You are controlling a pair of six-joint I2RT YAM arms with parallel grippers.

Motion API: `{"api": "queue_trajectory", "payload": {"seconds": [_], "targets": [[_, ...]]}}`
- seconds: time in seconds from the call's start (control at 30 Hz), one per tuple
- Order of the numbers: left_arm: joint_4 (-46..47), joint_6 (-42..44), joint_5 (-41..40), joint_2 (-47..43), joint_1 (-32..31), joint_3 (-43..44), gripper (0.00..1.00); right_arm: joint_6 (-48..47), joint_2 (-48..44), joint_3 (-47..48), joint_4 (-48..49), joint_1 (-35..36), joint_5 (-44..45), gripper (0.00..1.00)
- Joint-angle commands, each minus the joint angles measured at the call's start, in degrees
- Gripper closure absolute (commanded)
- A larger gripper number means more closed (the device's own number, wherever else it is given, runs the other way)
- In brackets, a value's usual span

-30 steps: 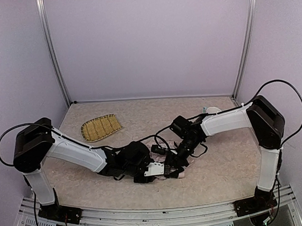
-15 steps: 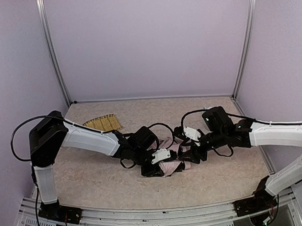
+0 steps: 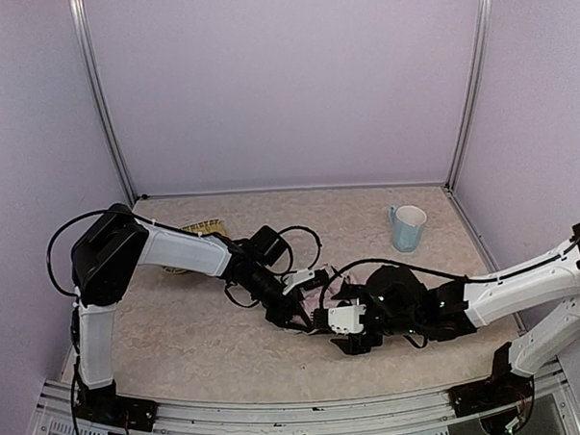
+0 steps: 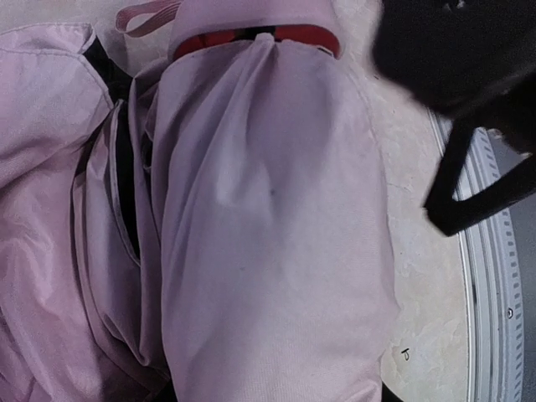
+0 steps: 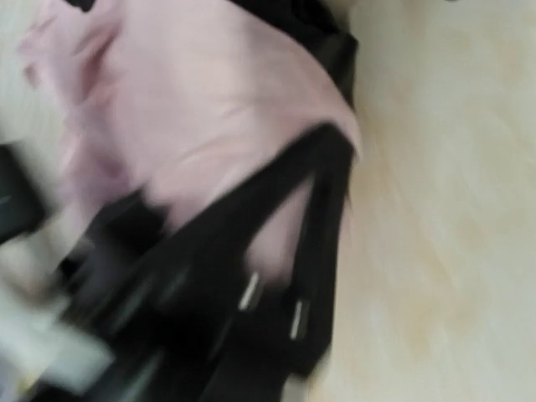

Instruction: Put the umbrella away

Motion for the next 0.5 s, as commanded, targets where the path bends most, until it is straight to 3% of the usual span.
{"api": "queue_trajectory", "payload": {"seconds": [0.0,0.13,0.47], "targets": [[-15.2,-2.3,0.9,8.2,0.0,-2.6,0.74,-6.3,10.4,3.0,4.2,1.0,14.2,0.11],[-17.3,-0.6,1.2,8.5,0.1,-1.9,0.74,-10.0,16.1,4.8,7.5,1.0,16.5,0.11],[-21.8,3.9,2.0,10.8,0.1,0.6,0.74,-13.1,23.3,6.3,11.4,0.7,17.7,0.21]]}}
